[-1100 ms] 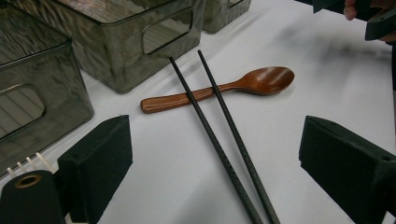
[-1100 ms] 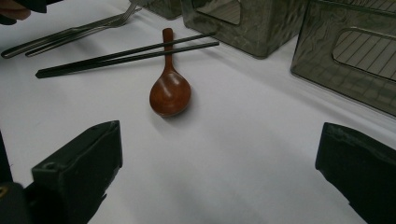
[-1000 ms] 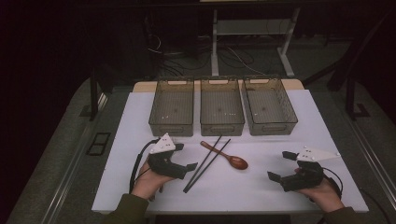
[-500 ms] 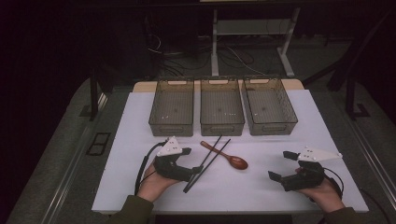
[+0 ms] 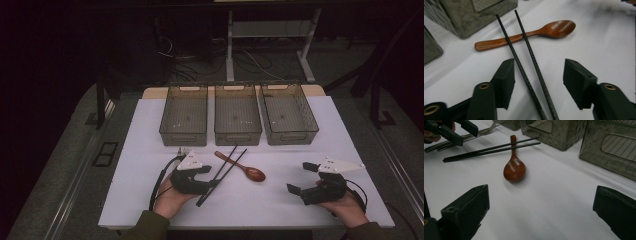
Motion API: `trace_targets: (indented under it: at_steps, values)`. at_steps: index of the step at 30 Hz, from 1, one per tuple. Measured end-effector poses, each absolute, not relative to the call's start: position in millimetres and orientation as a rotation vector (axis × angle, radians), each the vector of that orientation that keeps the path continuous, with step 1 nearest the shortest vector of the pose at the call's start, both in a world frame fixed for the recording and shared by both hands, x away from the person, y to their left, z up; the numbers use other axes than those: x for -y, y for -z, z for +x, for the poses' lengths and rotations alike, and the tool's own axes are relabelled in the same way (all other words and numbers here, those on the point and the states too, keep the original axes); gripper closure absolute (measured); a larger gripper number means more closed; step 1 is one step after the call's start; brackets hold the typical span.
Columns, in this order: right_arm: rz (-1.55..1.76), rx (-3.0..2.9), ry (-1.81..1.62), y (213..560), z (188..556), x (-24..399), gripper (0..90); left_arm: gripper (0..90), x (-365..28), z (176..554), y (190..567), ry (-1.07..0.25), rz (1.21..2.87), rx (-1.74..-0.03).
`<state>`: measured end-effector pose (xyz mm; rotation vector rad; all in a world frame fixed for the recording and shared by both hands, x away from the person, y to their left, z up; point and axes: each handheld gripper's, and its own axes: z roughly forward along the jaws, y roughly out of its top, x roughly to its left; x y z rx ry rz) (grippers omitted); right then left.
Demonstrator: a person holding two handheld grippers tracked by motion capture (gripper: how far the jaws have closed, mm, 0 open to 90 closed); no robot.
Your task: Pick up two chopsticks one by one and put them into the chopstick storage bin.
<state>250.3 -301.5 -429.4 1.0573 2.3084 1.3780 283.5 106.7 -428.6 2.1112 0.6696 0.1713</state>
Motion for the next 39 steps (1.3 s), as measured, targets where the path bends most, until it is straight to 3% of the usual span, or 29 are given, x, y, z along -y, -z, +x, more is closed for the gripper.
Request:
trace_targets:
  at_steps: [10,39]
  values:
    - [1.055,-2.309,-1.374,430,251,301,0.1,62.1,-104,289,438,-0.180,2.152,-0.730]
    - [1.057,-2.316,-1.367,431,251,301,0.1,76.4,-97,291,450,-0.218,2.235,-0.733]
